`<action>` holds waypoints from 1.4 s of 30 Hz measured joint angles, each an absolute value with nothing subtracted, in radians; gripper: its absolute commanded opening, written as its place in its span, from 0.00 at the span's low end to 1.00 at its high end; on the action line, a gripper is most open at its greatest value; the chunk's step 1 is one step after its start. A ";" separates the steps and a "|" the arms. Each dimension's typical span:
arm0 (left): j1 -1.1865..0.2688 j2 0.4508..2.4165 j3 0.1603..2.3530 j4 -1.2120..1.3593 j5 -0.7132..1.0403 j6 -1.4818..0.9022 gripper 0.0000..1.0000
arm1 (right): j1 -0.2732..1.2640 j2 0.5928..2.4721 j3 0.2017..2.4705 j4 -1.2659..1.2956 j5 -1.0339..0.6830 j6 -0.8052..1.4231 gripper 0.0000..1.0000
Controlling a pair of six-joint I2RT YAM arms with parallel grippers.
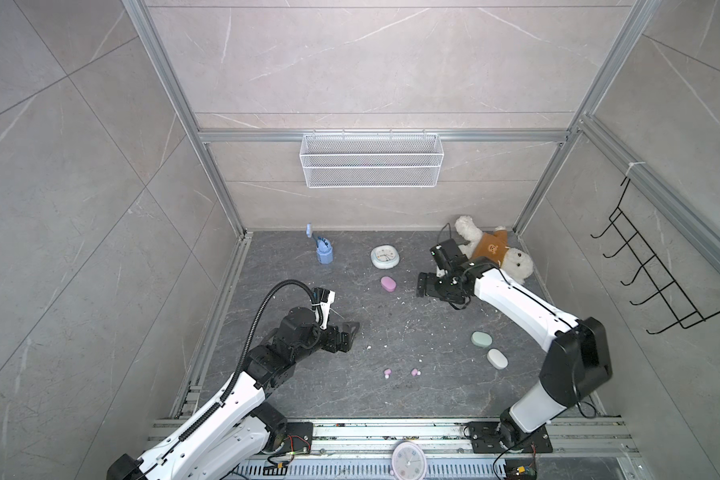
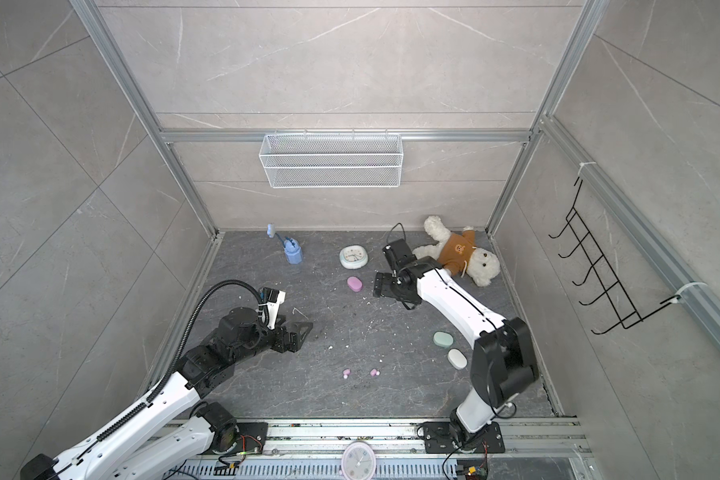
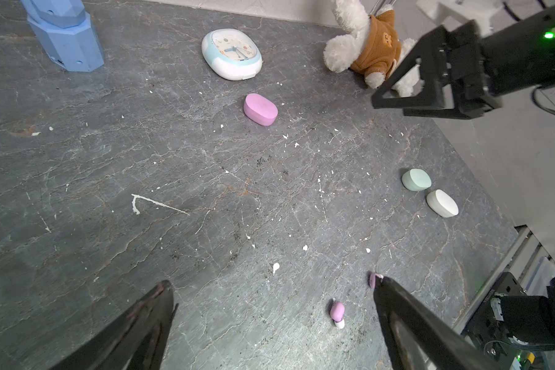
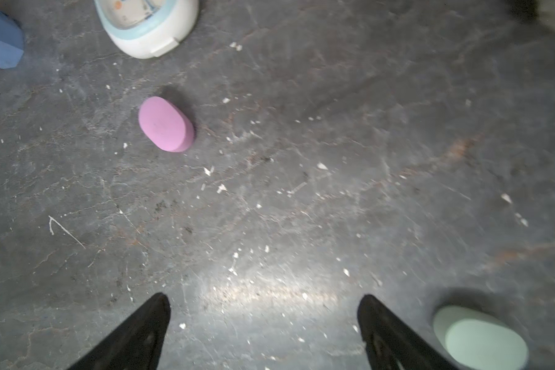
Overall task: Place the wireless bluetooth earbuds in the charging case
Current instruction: 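Move the open right gripper over the pink case beside the clock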
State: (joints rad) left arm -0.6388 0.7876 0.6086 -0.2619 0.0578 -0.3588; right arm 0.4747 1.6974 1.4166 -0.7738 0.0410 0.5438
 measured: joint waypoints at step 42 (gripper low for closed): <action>-0.639 0.758 0.594 -0.315 0.042 -0.368 1.00 | 0.523 2.601 2.476 -0.996 -0.303 0.188 0.82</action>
